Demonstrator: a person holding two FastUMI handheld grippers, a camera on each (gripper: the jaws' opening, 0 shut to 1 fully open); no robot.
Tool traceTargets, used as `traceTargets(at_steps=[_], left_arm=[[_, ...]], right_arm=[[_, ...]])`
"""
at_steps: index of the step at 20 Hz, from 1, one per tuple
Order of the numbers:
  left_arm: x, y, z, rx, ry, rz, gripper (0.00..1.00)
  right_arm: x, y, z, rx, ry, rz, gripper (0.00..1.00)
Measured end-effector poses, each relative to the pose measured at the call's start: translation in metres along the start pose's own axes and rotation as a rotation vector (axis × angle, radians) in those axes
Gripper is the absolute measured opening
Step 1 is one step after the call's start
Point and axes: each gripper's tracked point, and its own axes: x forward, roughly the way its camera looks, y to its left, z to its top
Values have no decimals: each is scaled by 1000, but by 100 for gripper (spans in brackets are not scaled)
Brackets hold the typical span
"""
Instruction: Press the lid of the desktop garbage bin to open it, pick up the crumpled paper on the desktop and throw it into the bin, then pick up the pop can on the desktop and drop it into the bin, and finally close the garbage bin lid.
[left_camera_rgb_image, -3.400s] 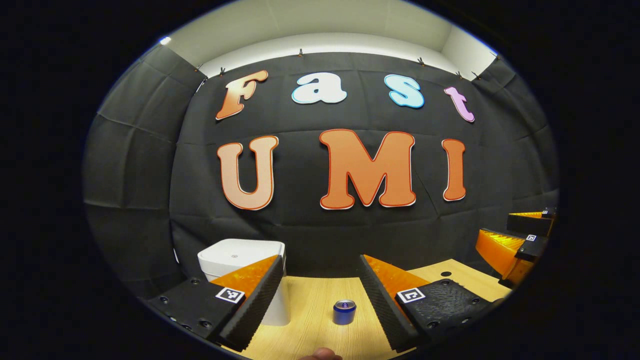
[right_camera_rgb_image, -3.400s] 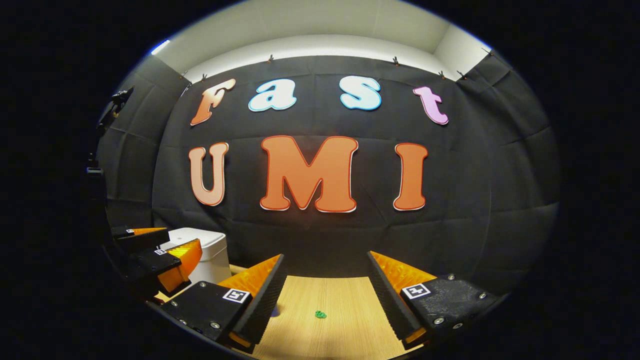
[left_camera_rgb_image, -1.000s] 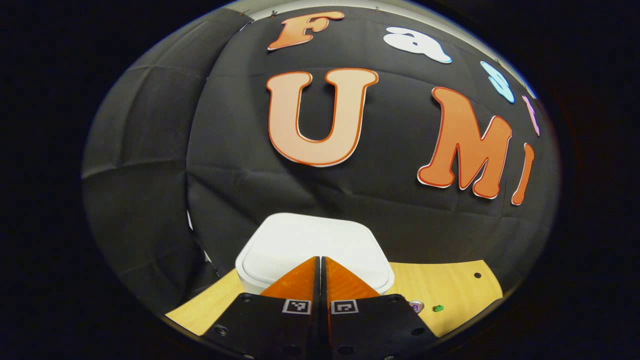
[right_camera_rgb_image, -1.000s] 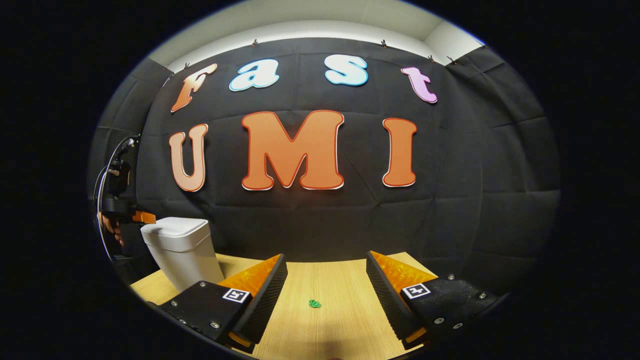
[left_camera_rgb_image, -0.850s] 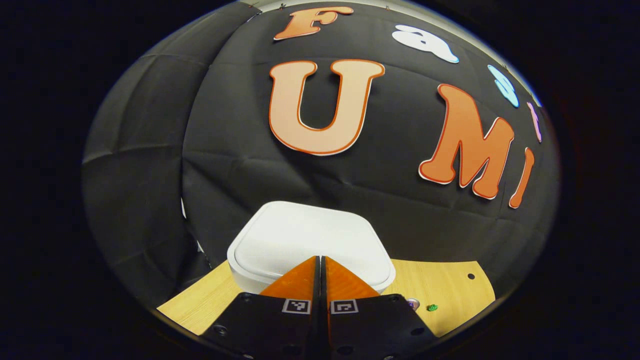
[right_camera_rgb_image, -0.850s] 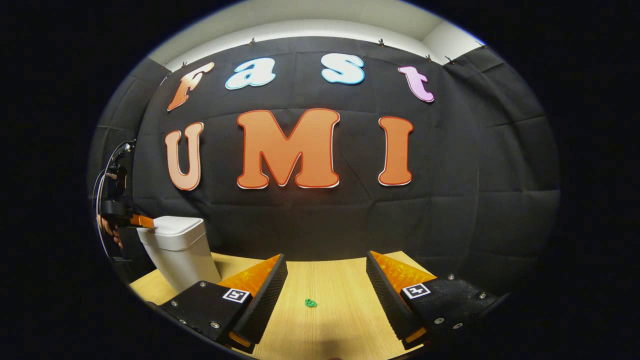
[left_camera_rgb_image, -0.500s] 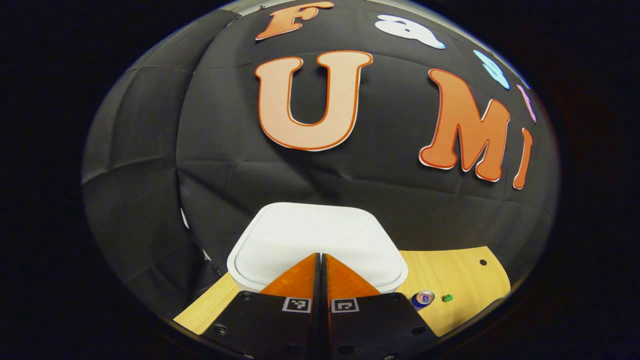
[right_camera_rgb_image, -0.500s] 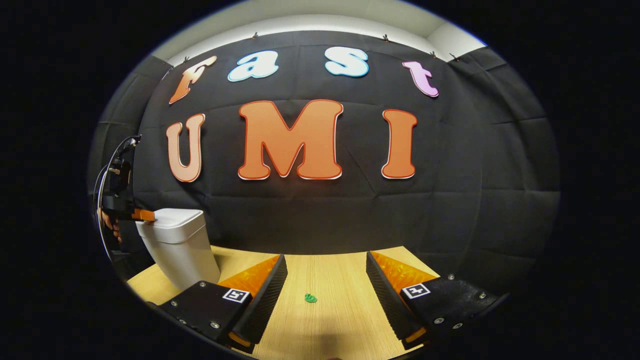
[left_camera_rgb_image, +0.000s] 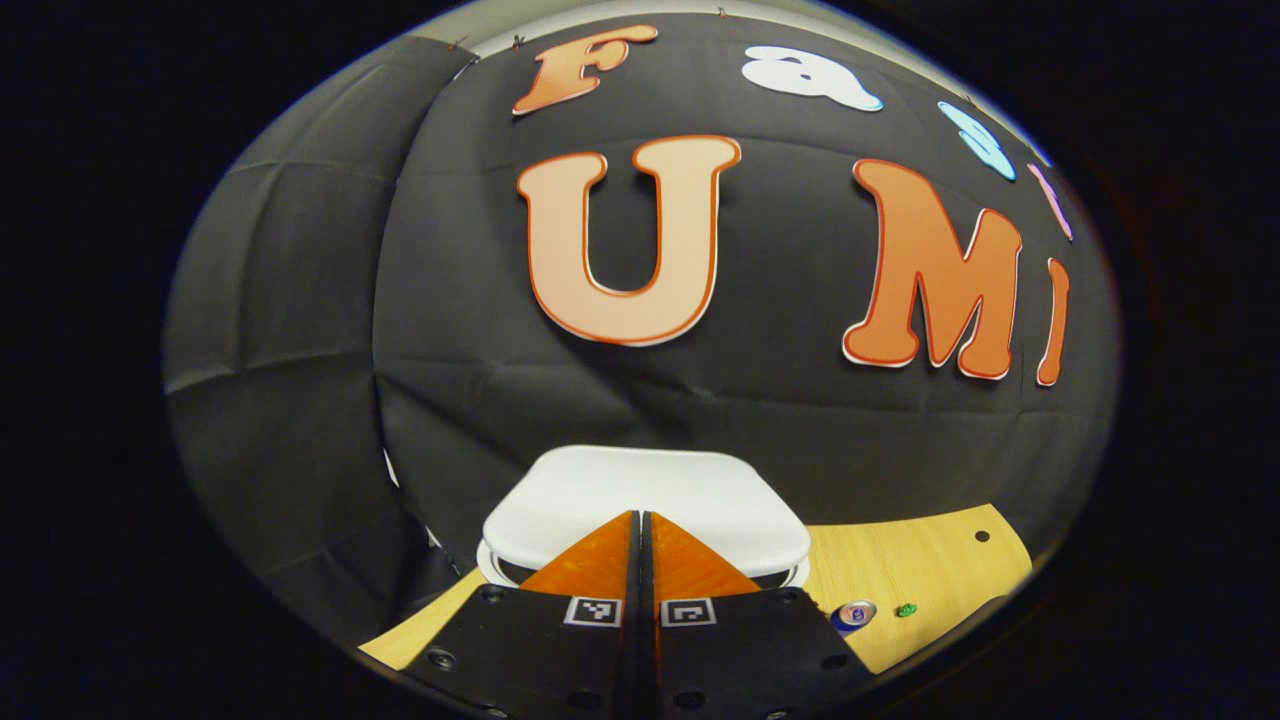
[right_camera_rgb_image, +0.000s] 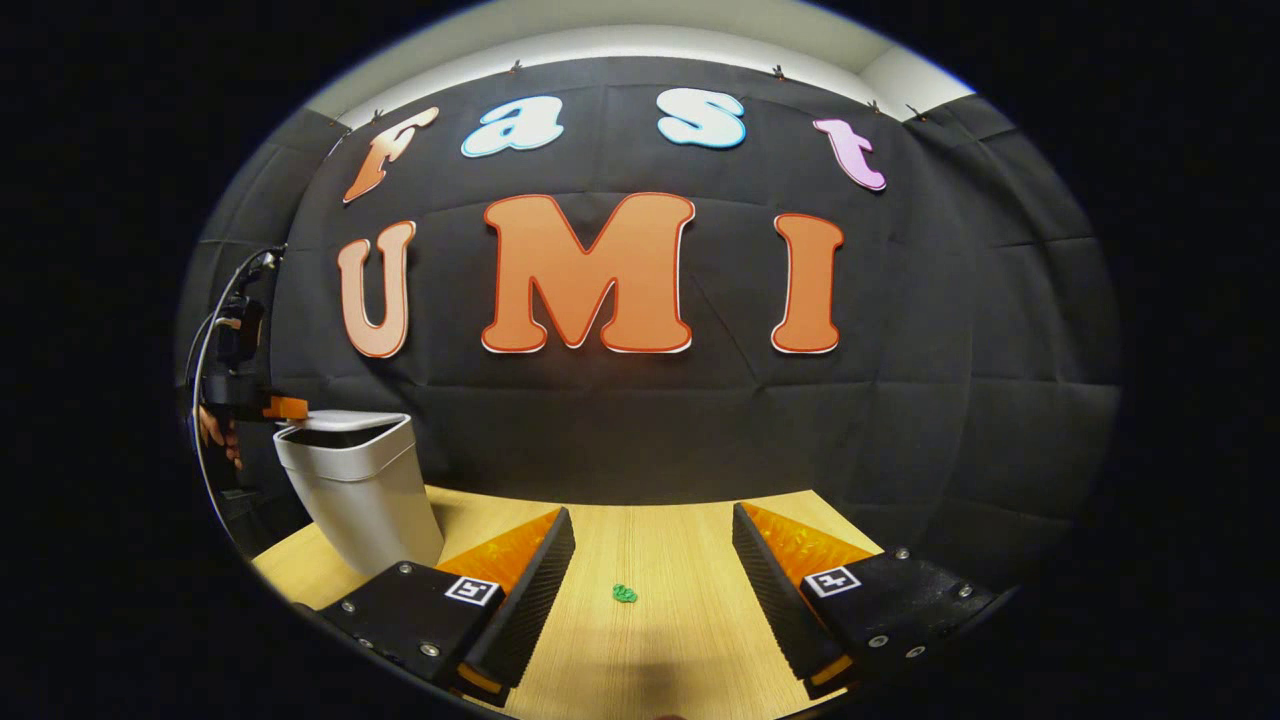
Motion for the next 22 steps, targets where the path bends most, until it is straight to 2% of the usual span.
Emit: traceTargets(at_steps=[4, 9, 10, 11, 14, 18, 19, 20, 22], left_arm=[[-31, -11, 27, -30, -74, -3, 0], [-109, -48, 51, -94, -190, -33, 2], [-123, -59, 52, -79, -206, -52, 16], [-133, -68, 52, -58, -216, -58, 22], [-165, -103, 45, -20, -232, -128, 58], [-196, -135, 25, -25, -234, -171, 81], [-202, -141, 24, -11, -244, -181, 81], [-207, -144, 24, -6, -250, -178, 88], [-213, -150, 20, -16, -252, -172, 89]], right_arm=[[-2, -2, 1, 0, -1, 0, 94], [0, 1, -2, -2, 9, 13, 94], [1, 1, -2, -5, 11, 15, 94], [3, 3, -2, -8, 14, 20, 95], [9, 5, -7, -16, 25, 31, 95], [26, 9, -19, -16, 41, 50, 95], [31, 10, -25, -17, 47, 56, 95], [37, 11, -29, -22, 47, 59, 95], [51, 14, -38, -39, 48, 67, 95]])
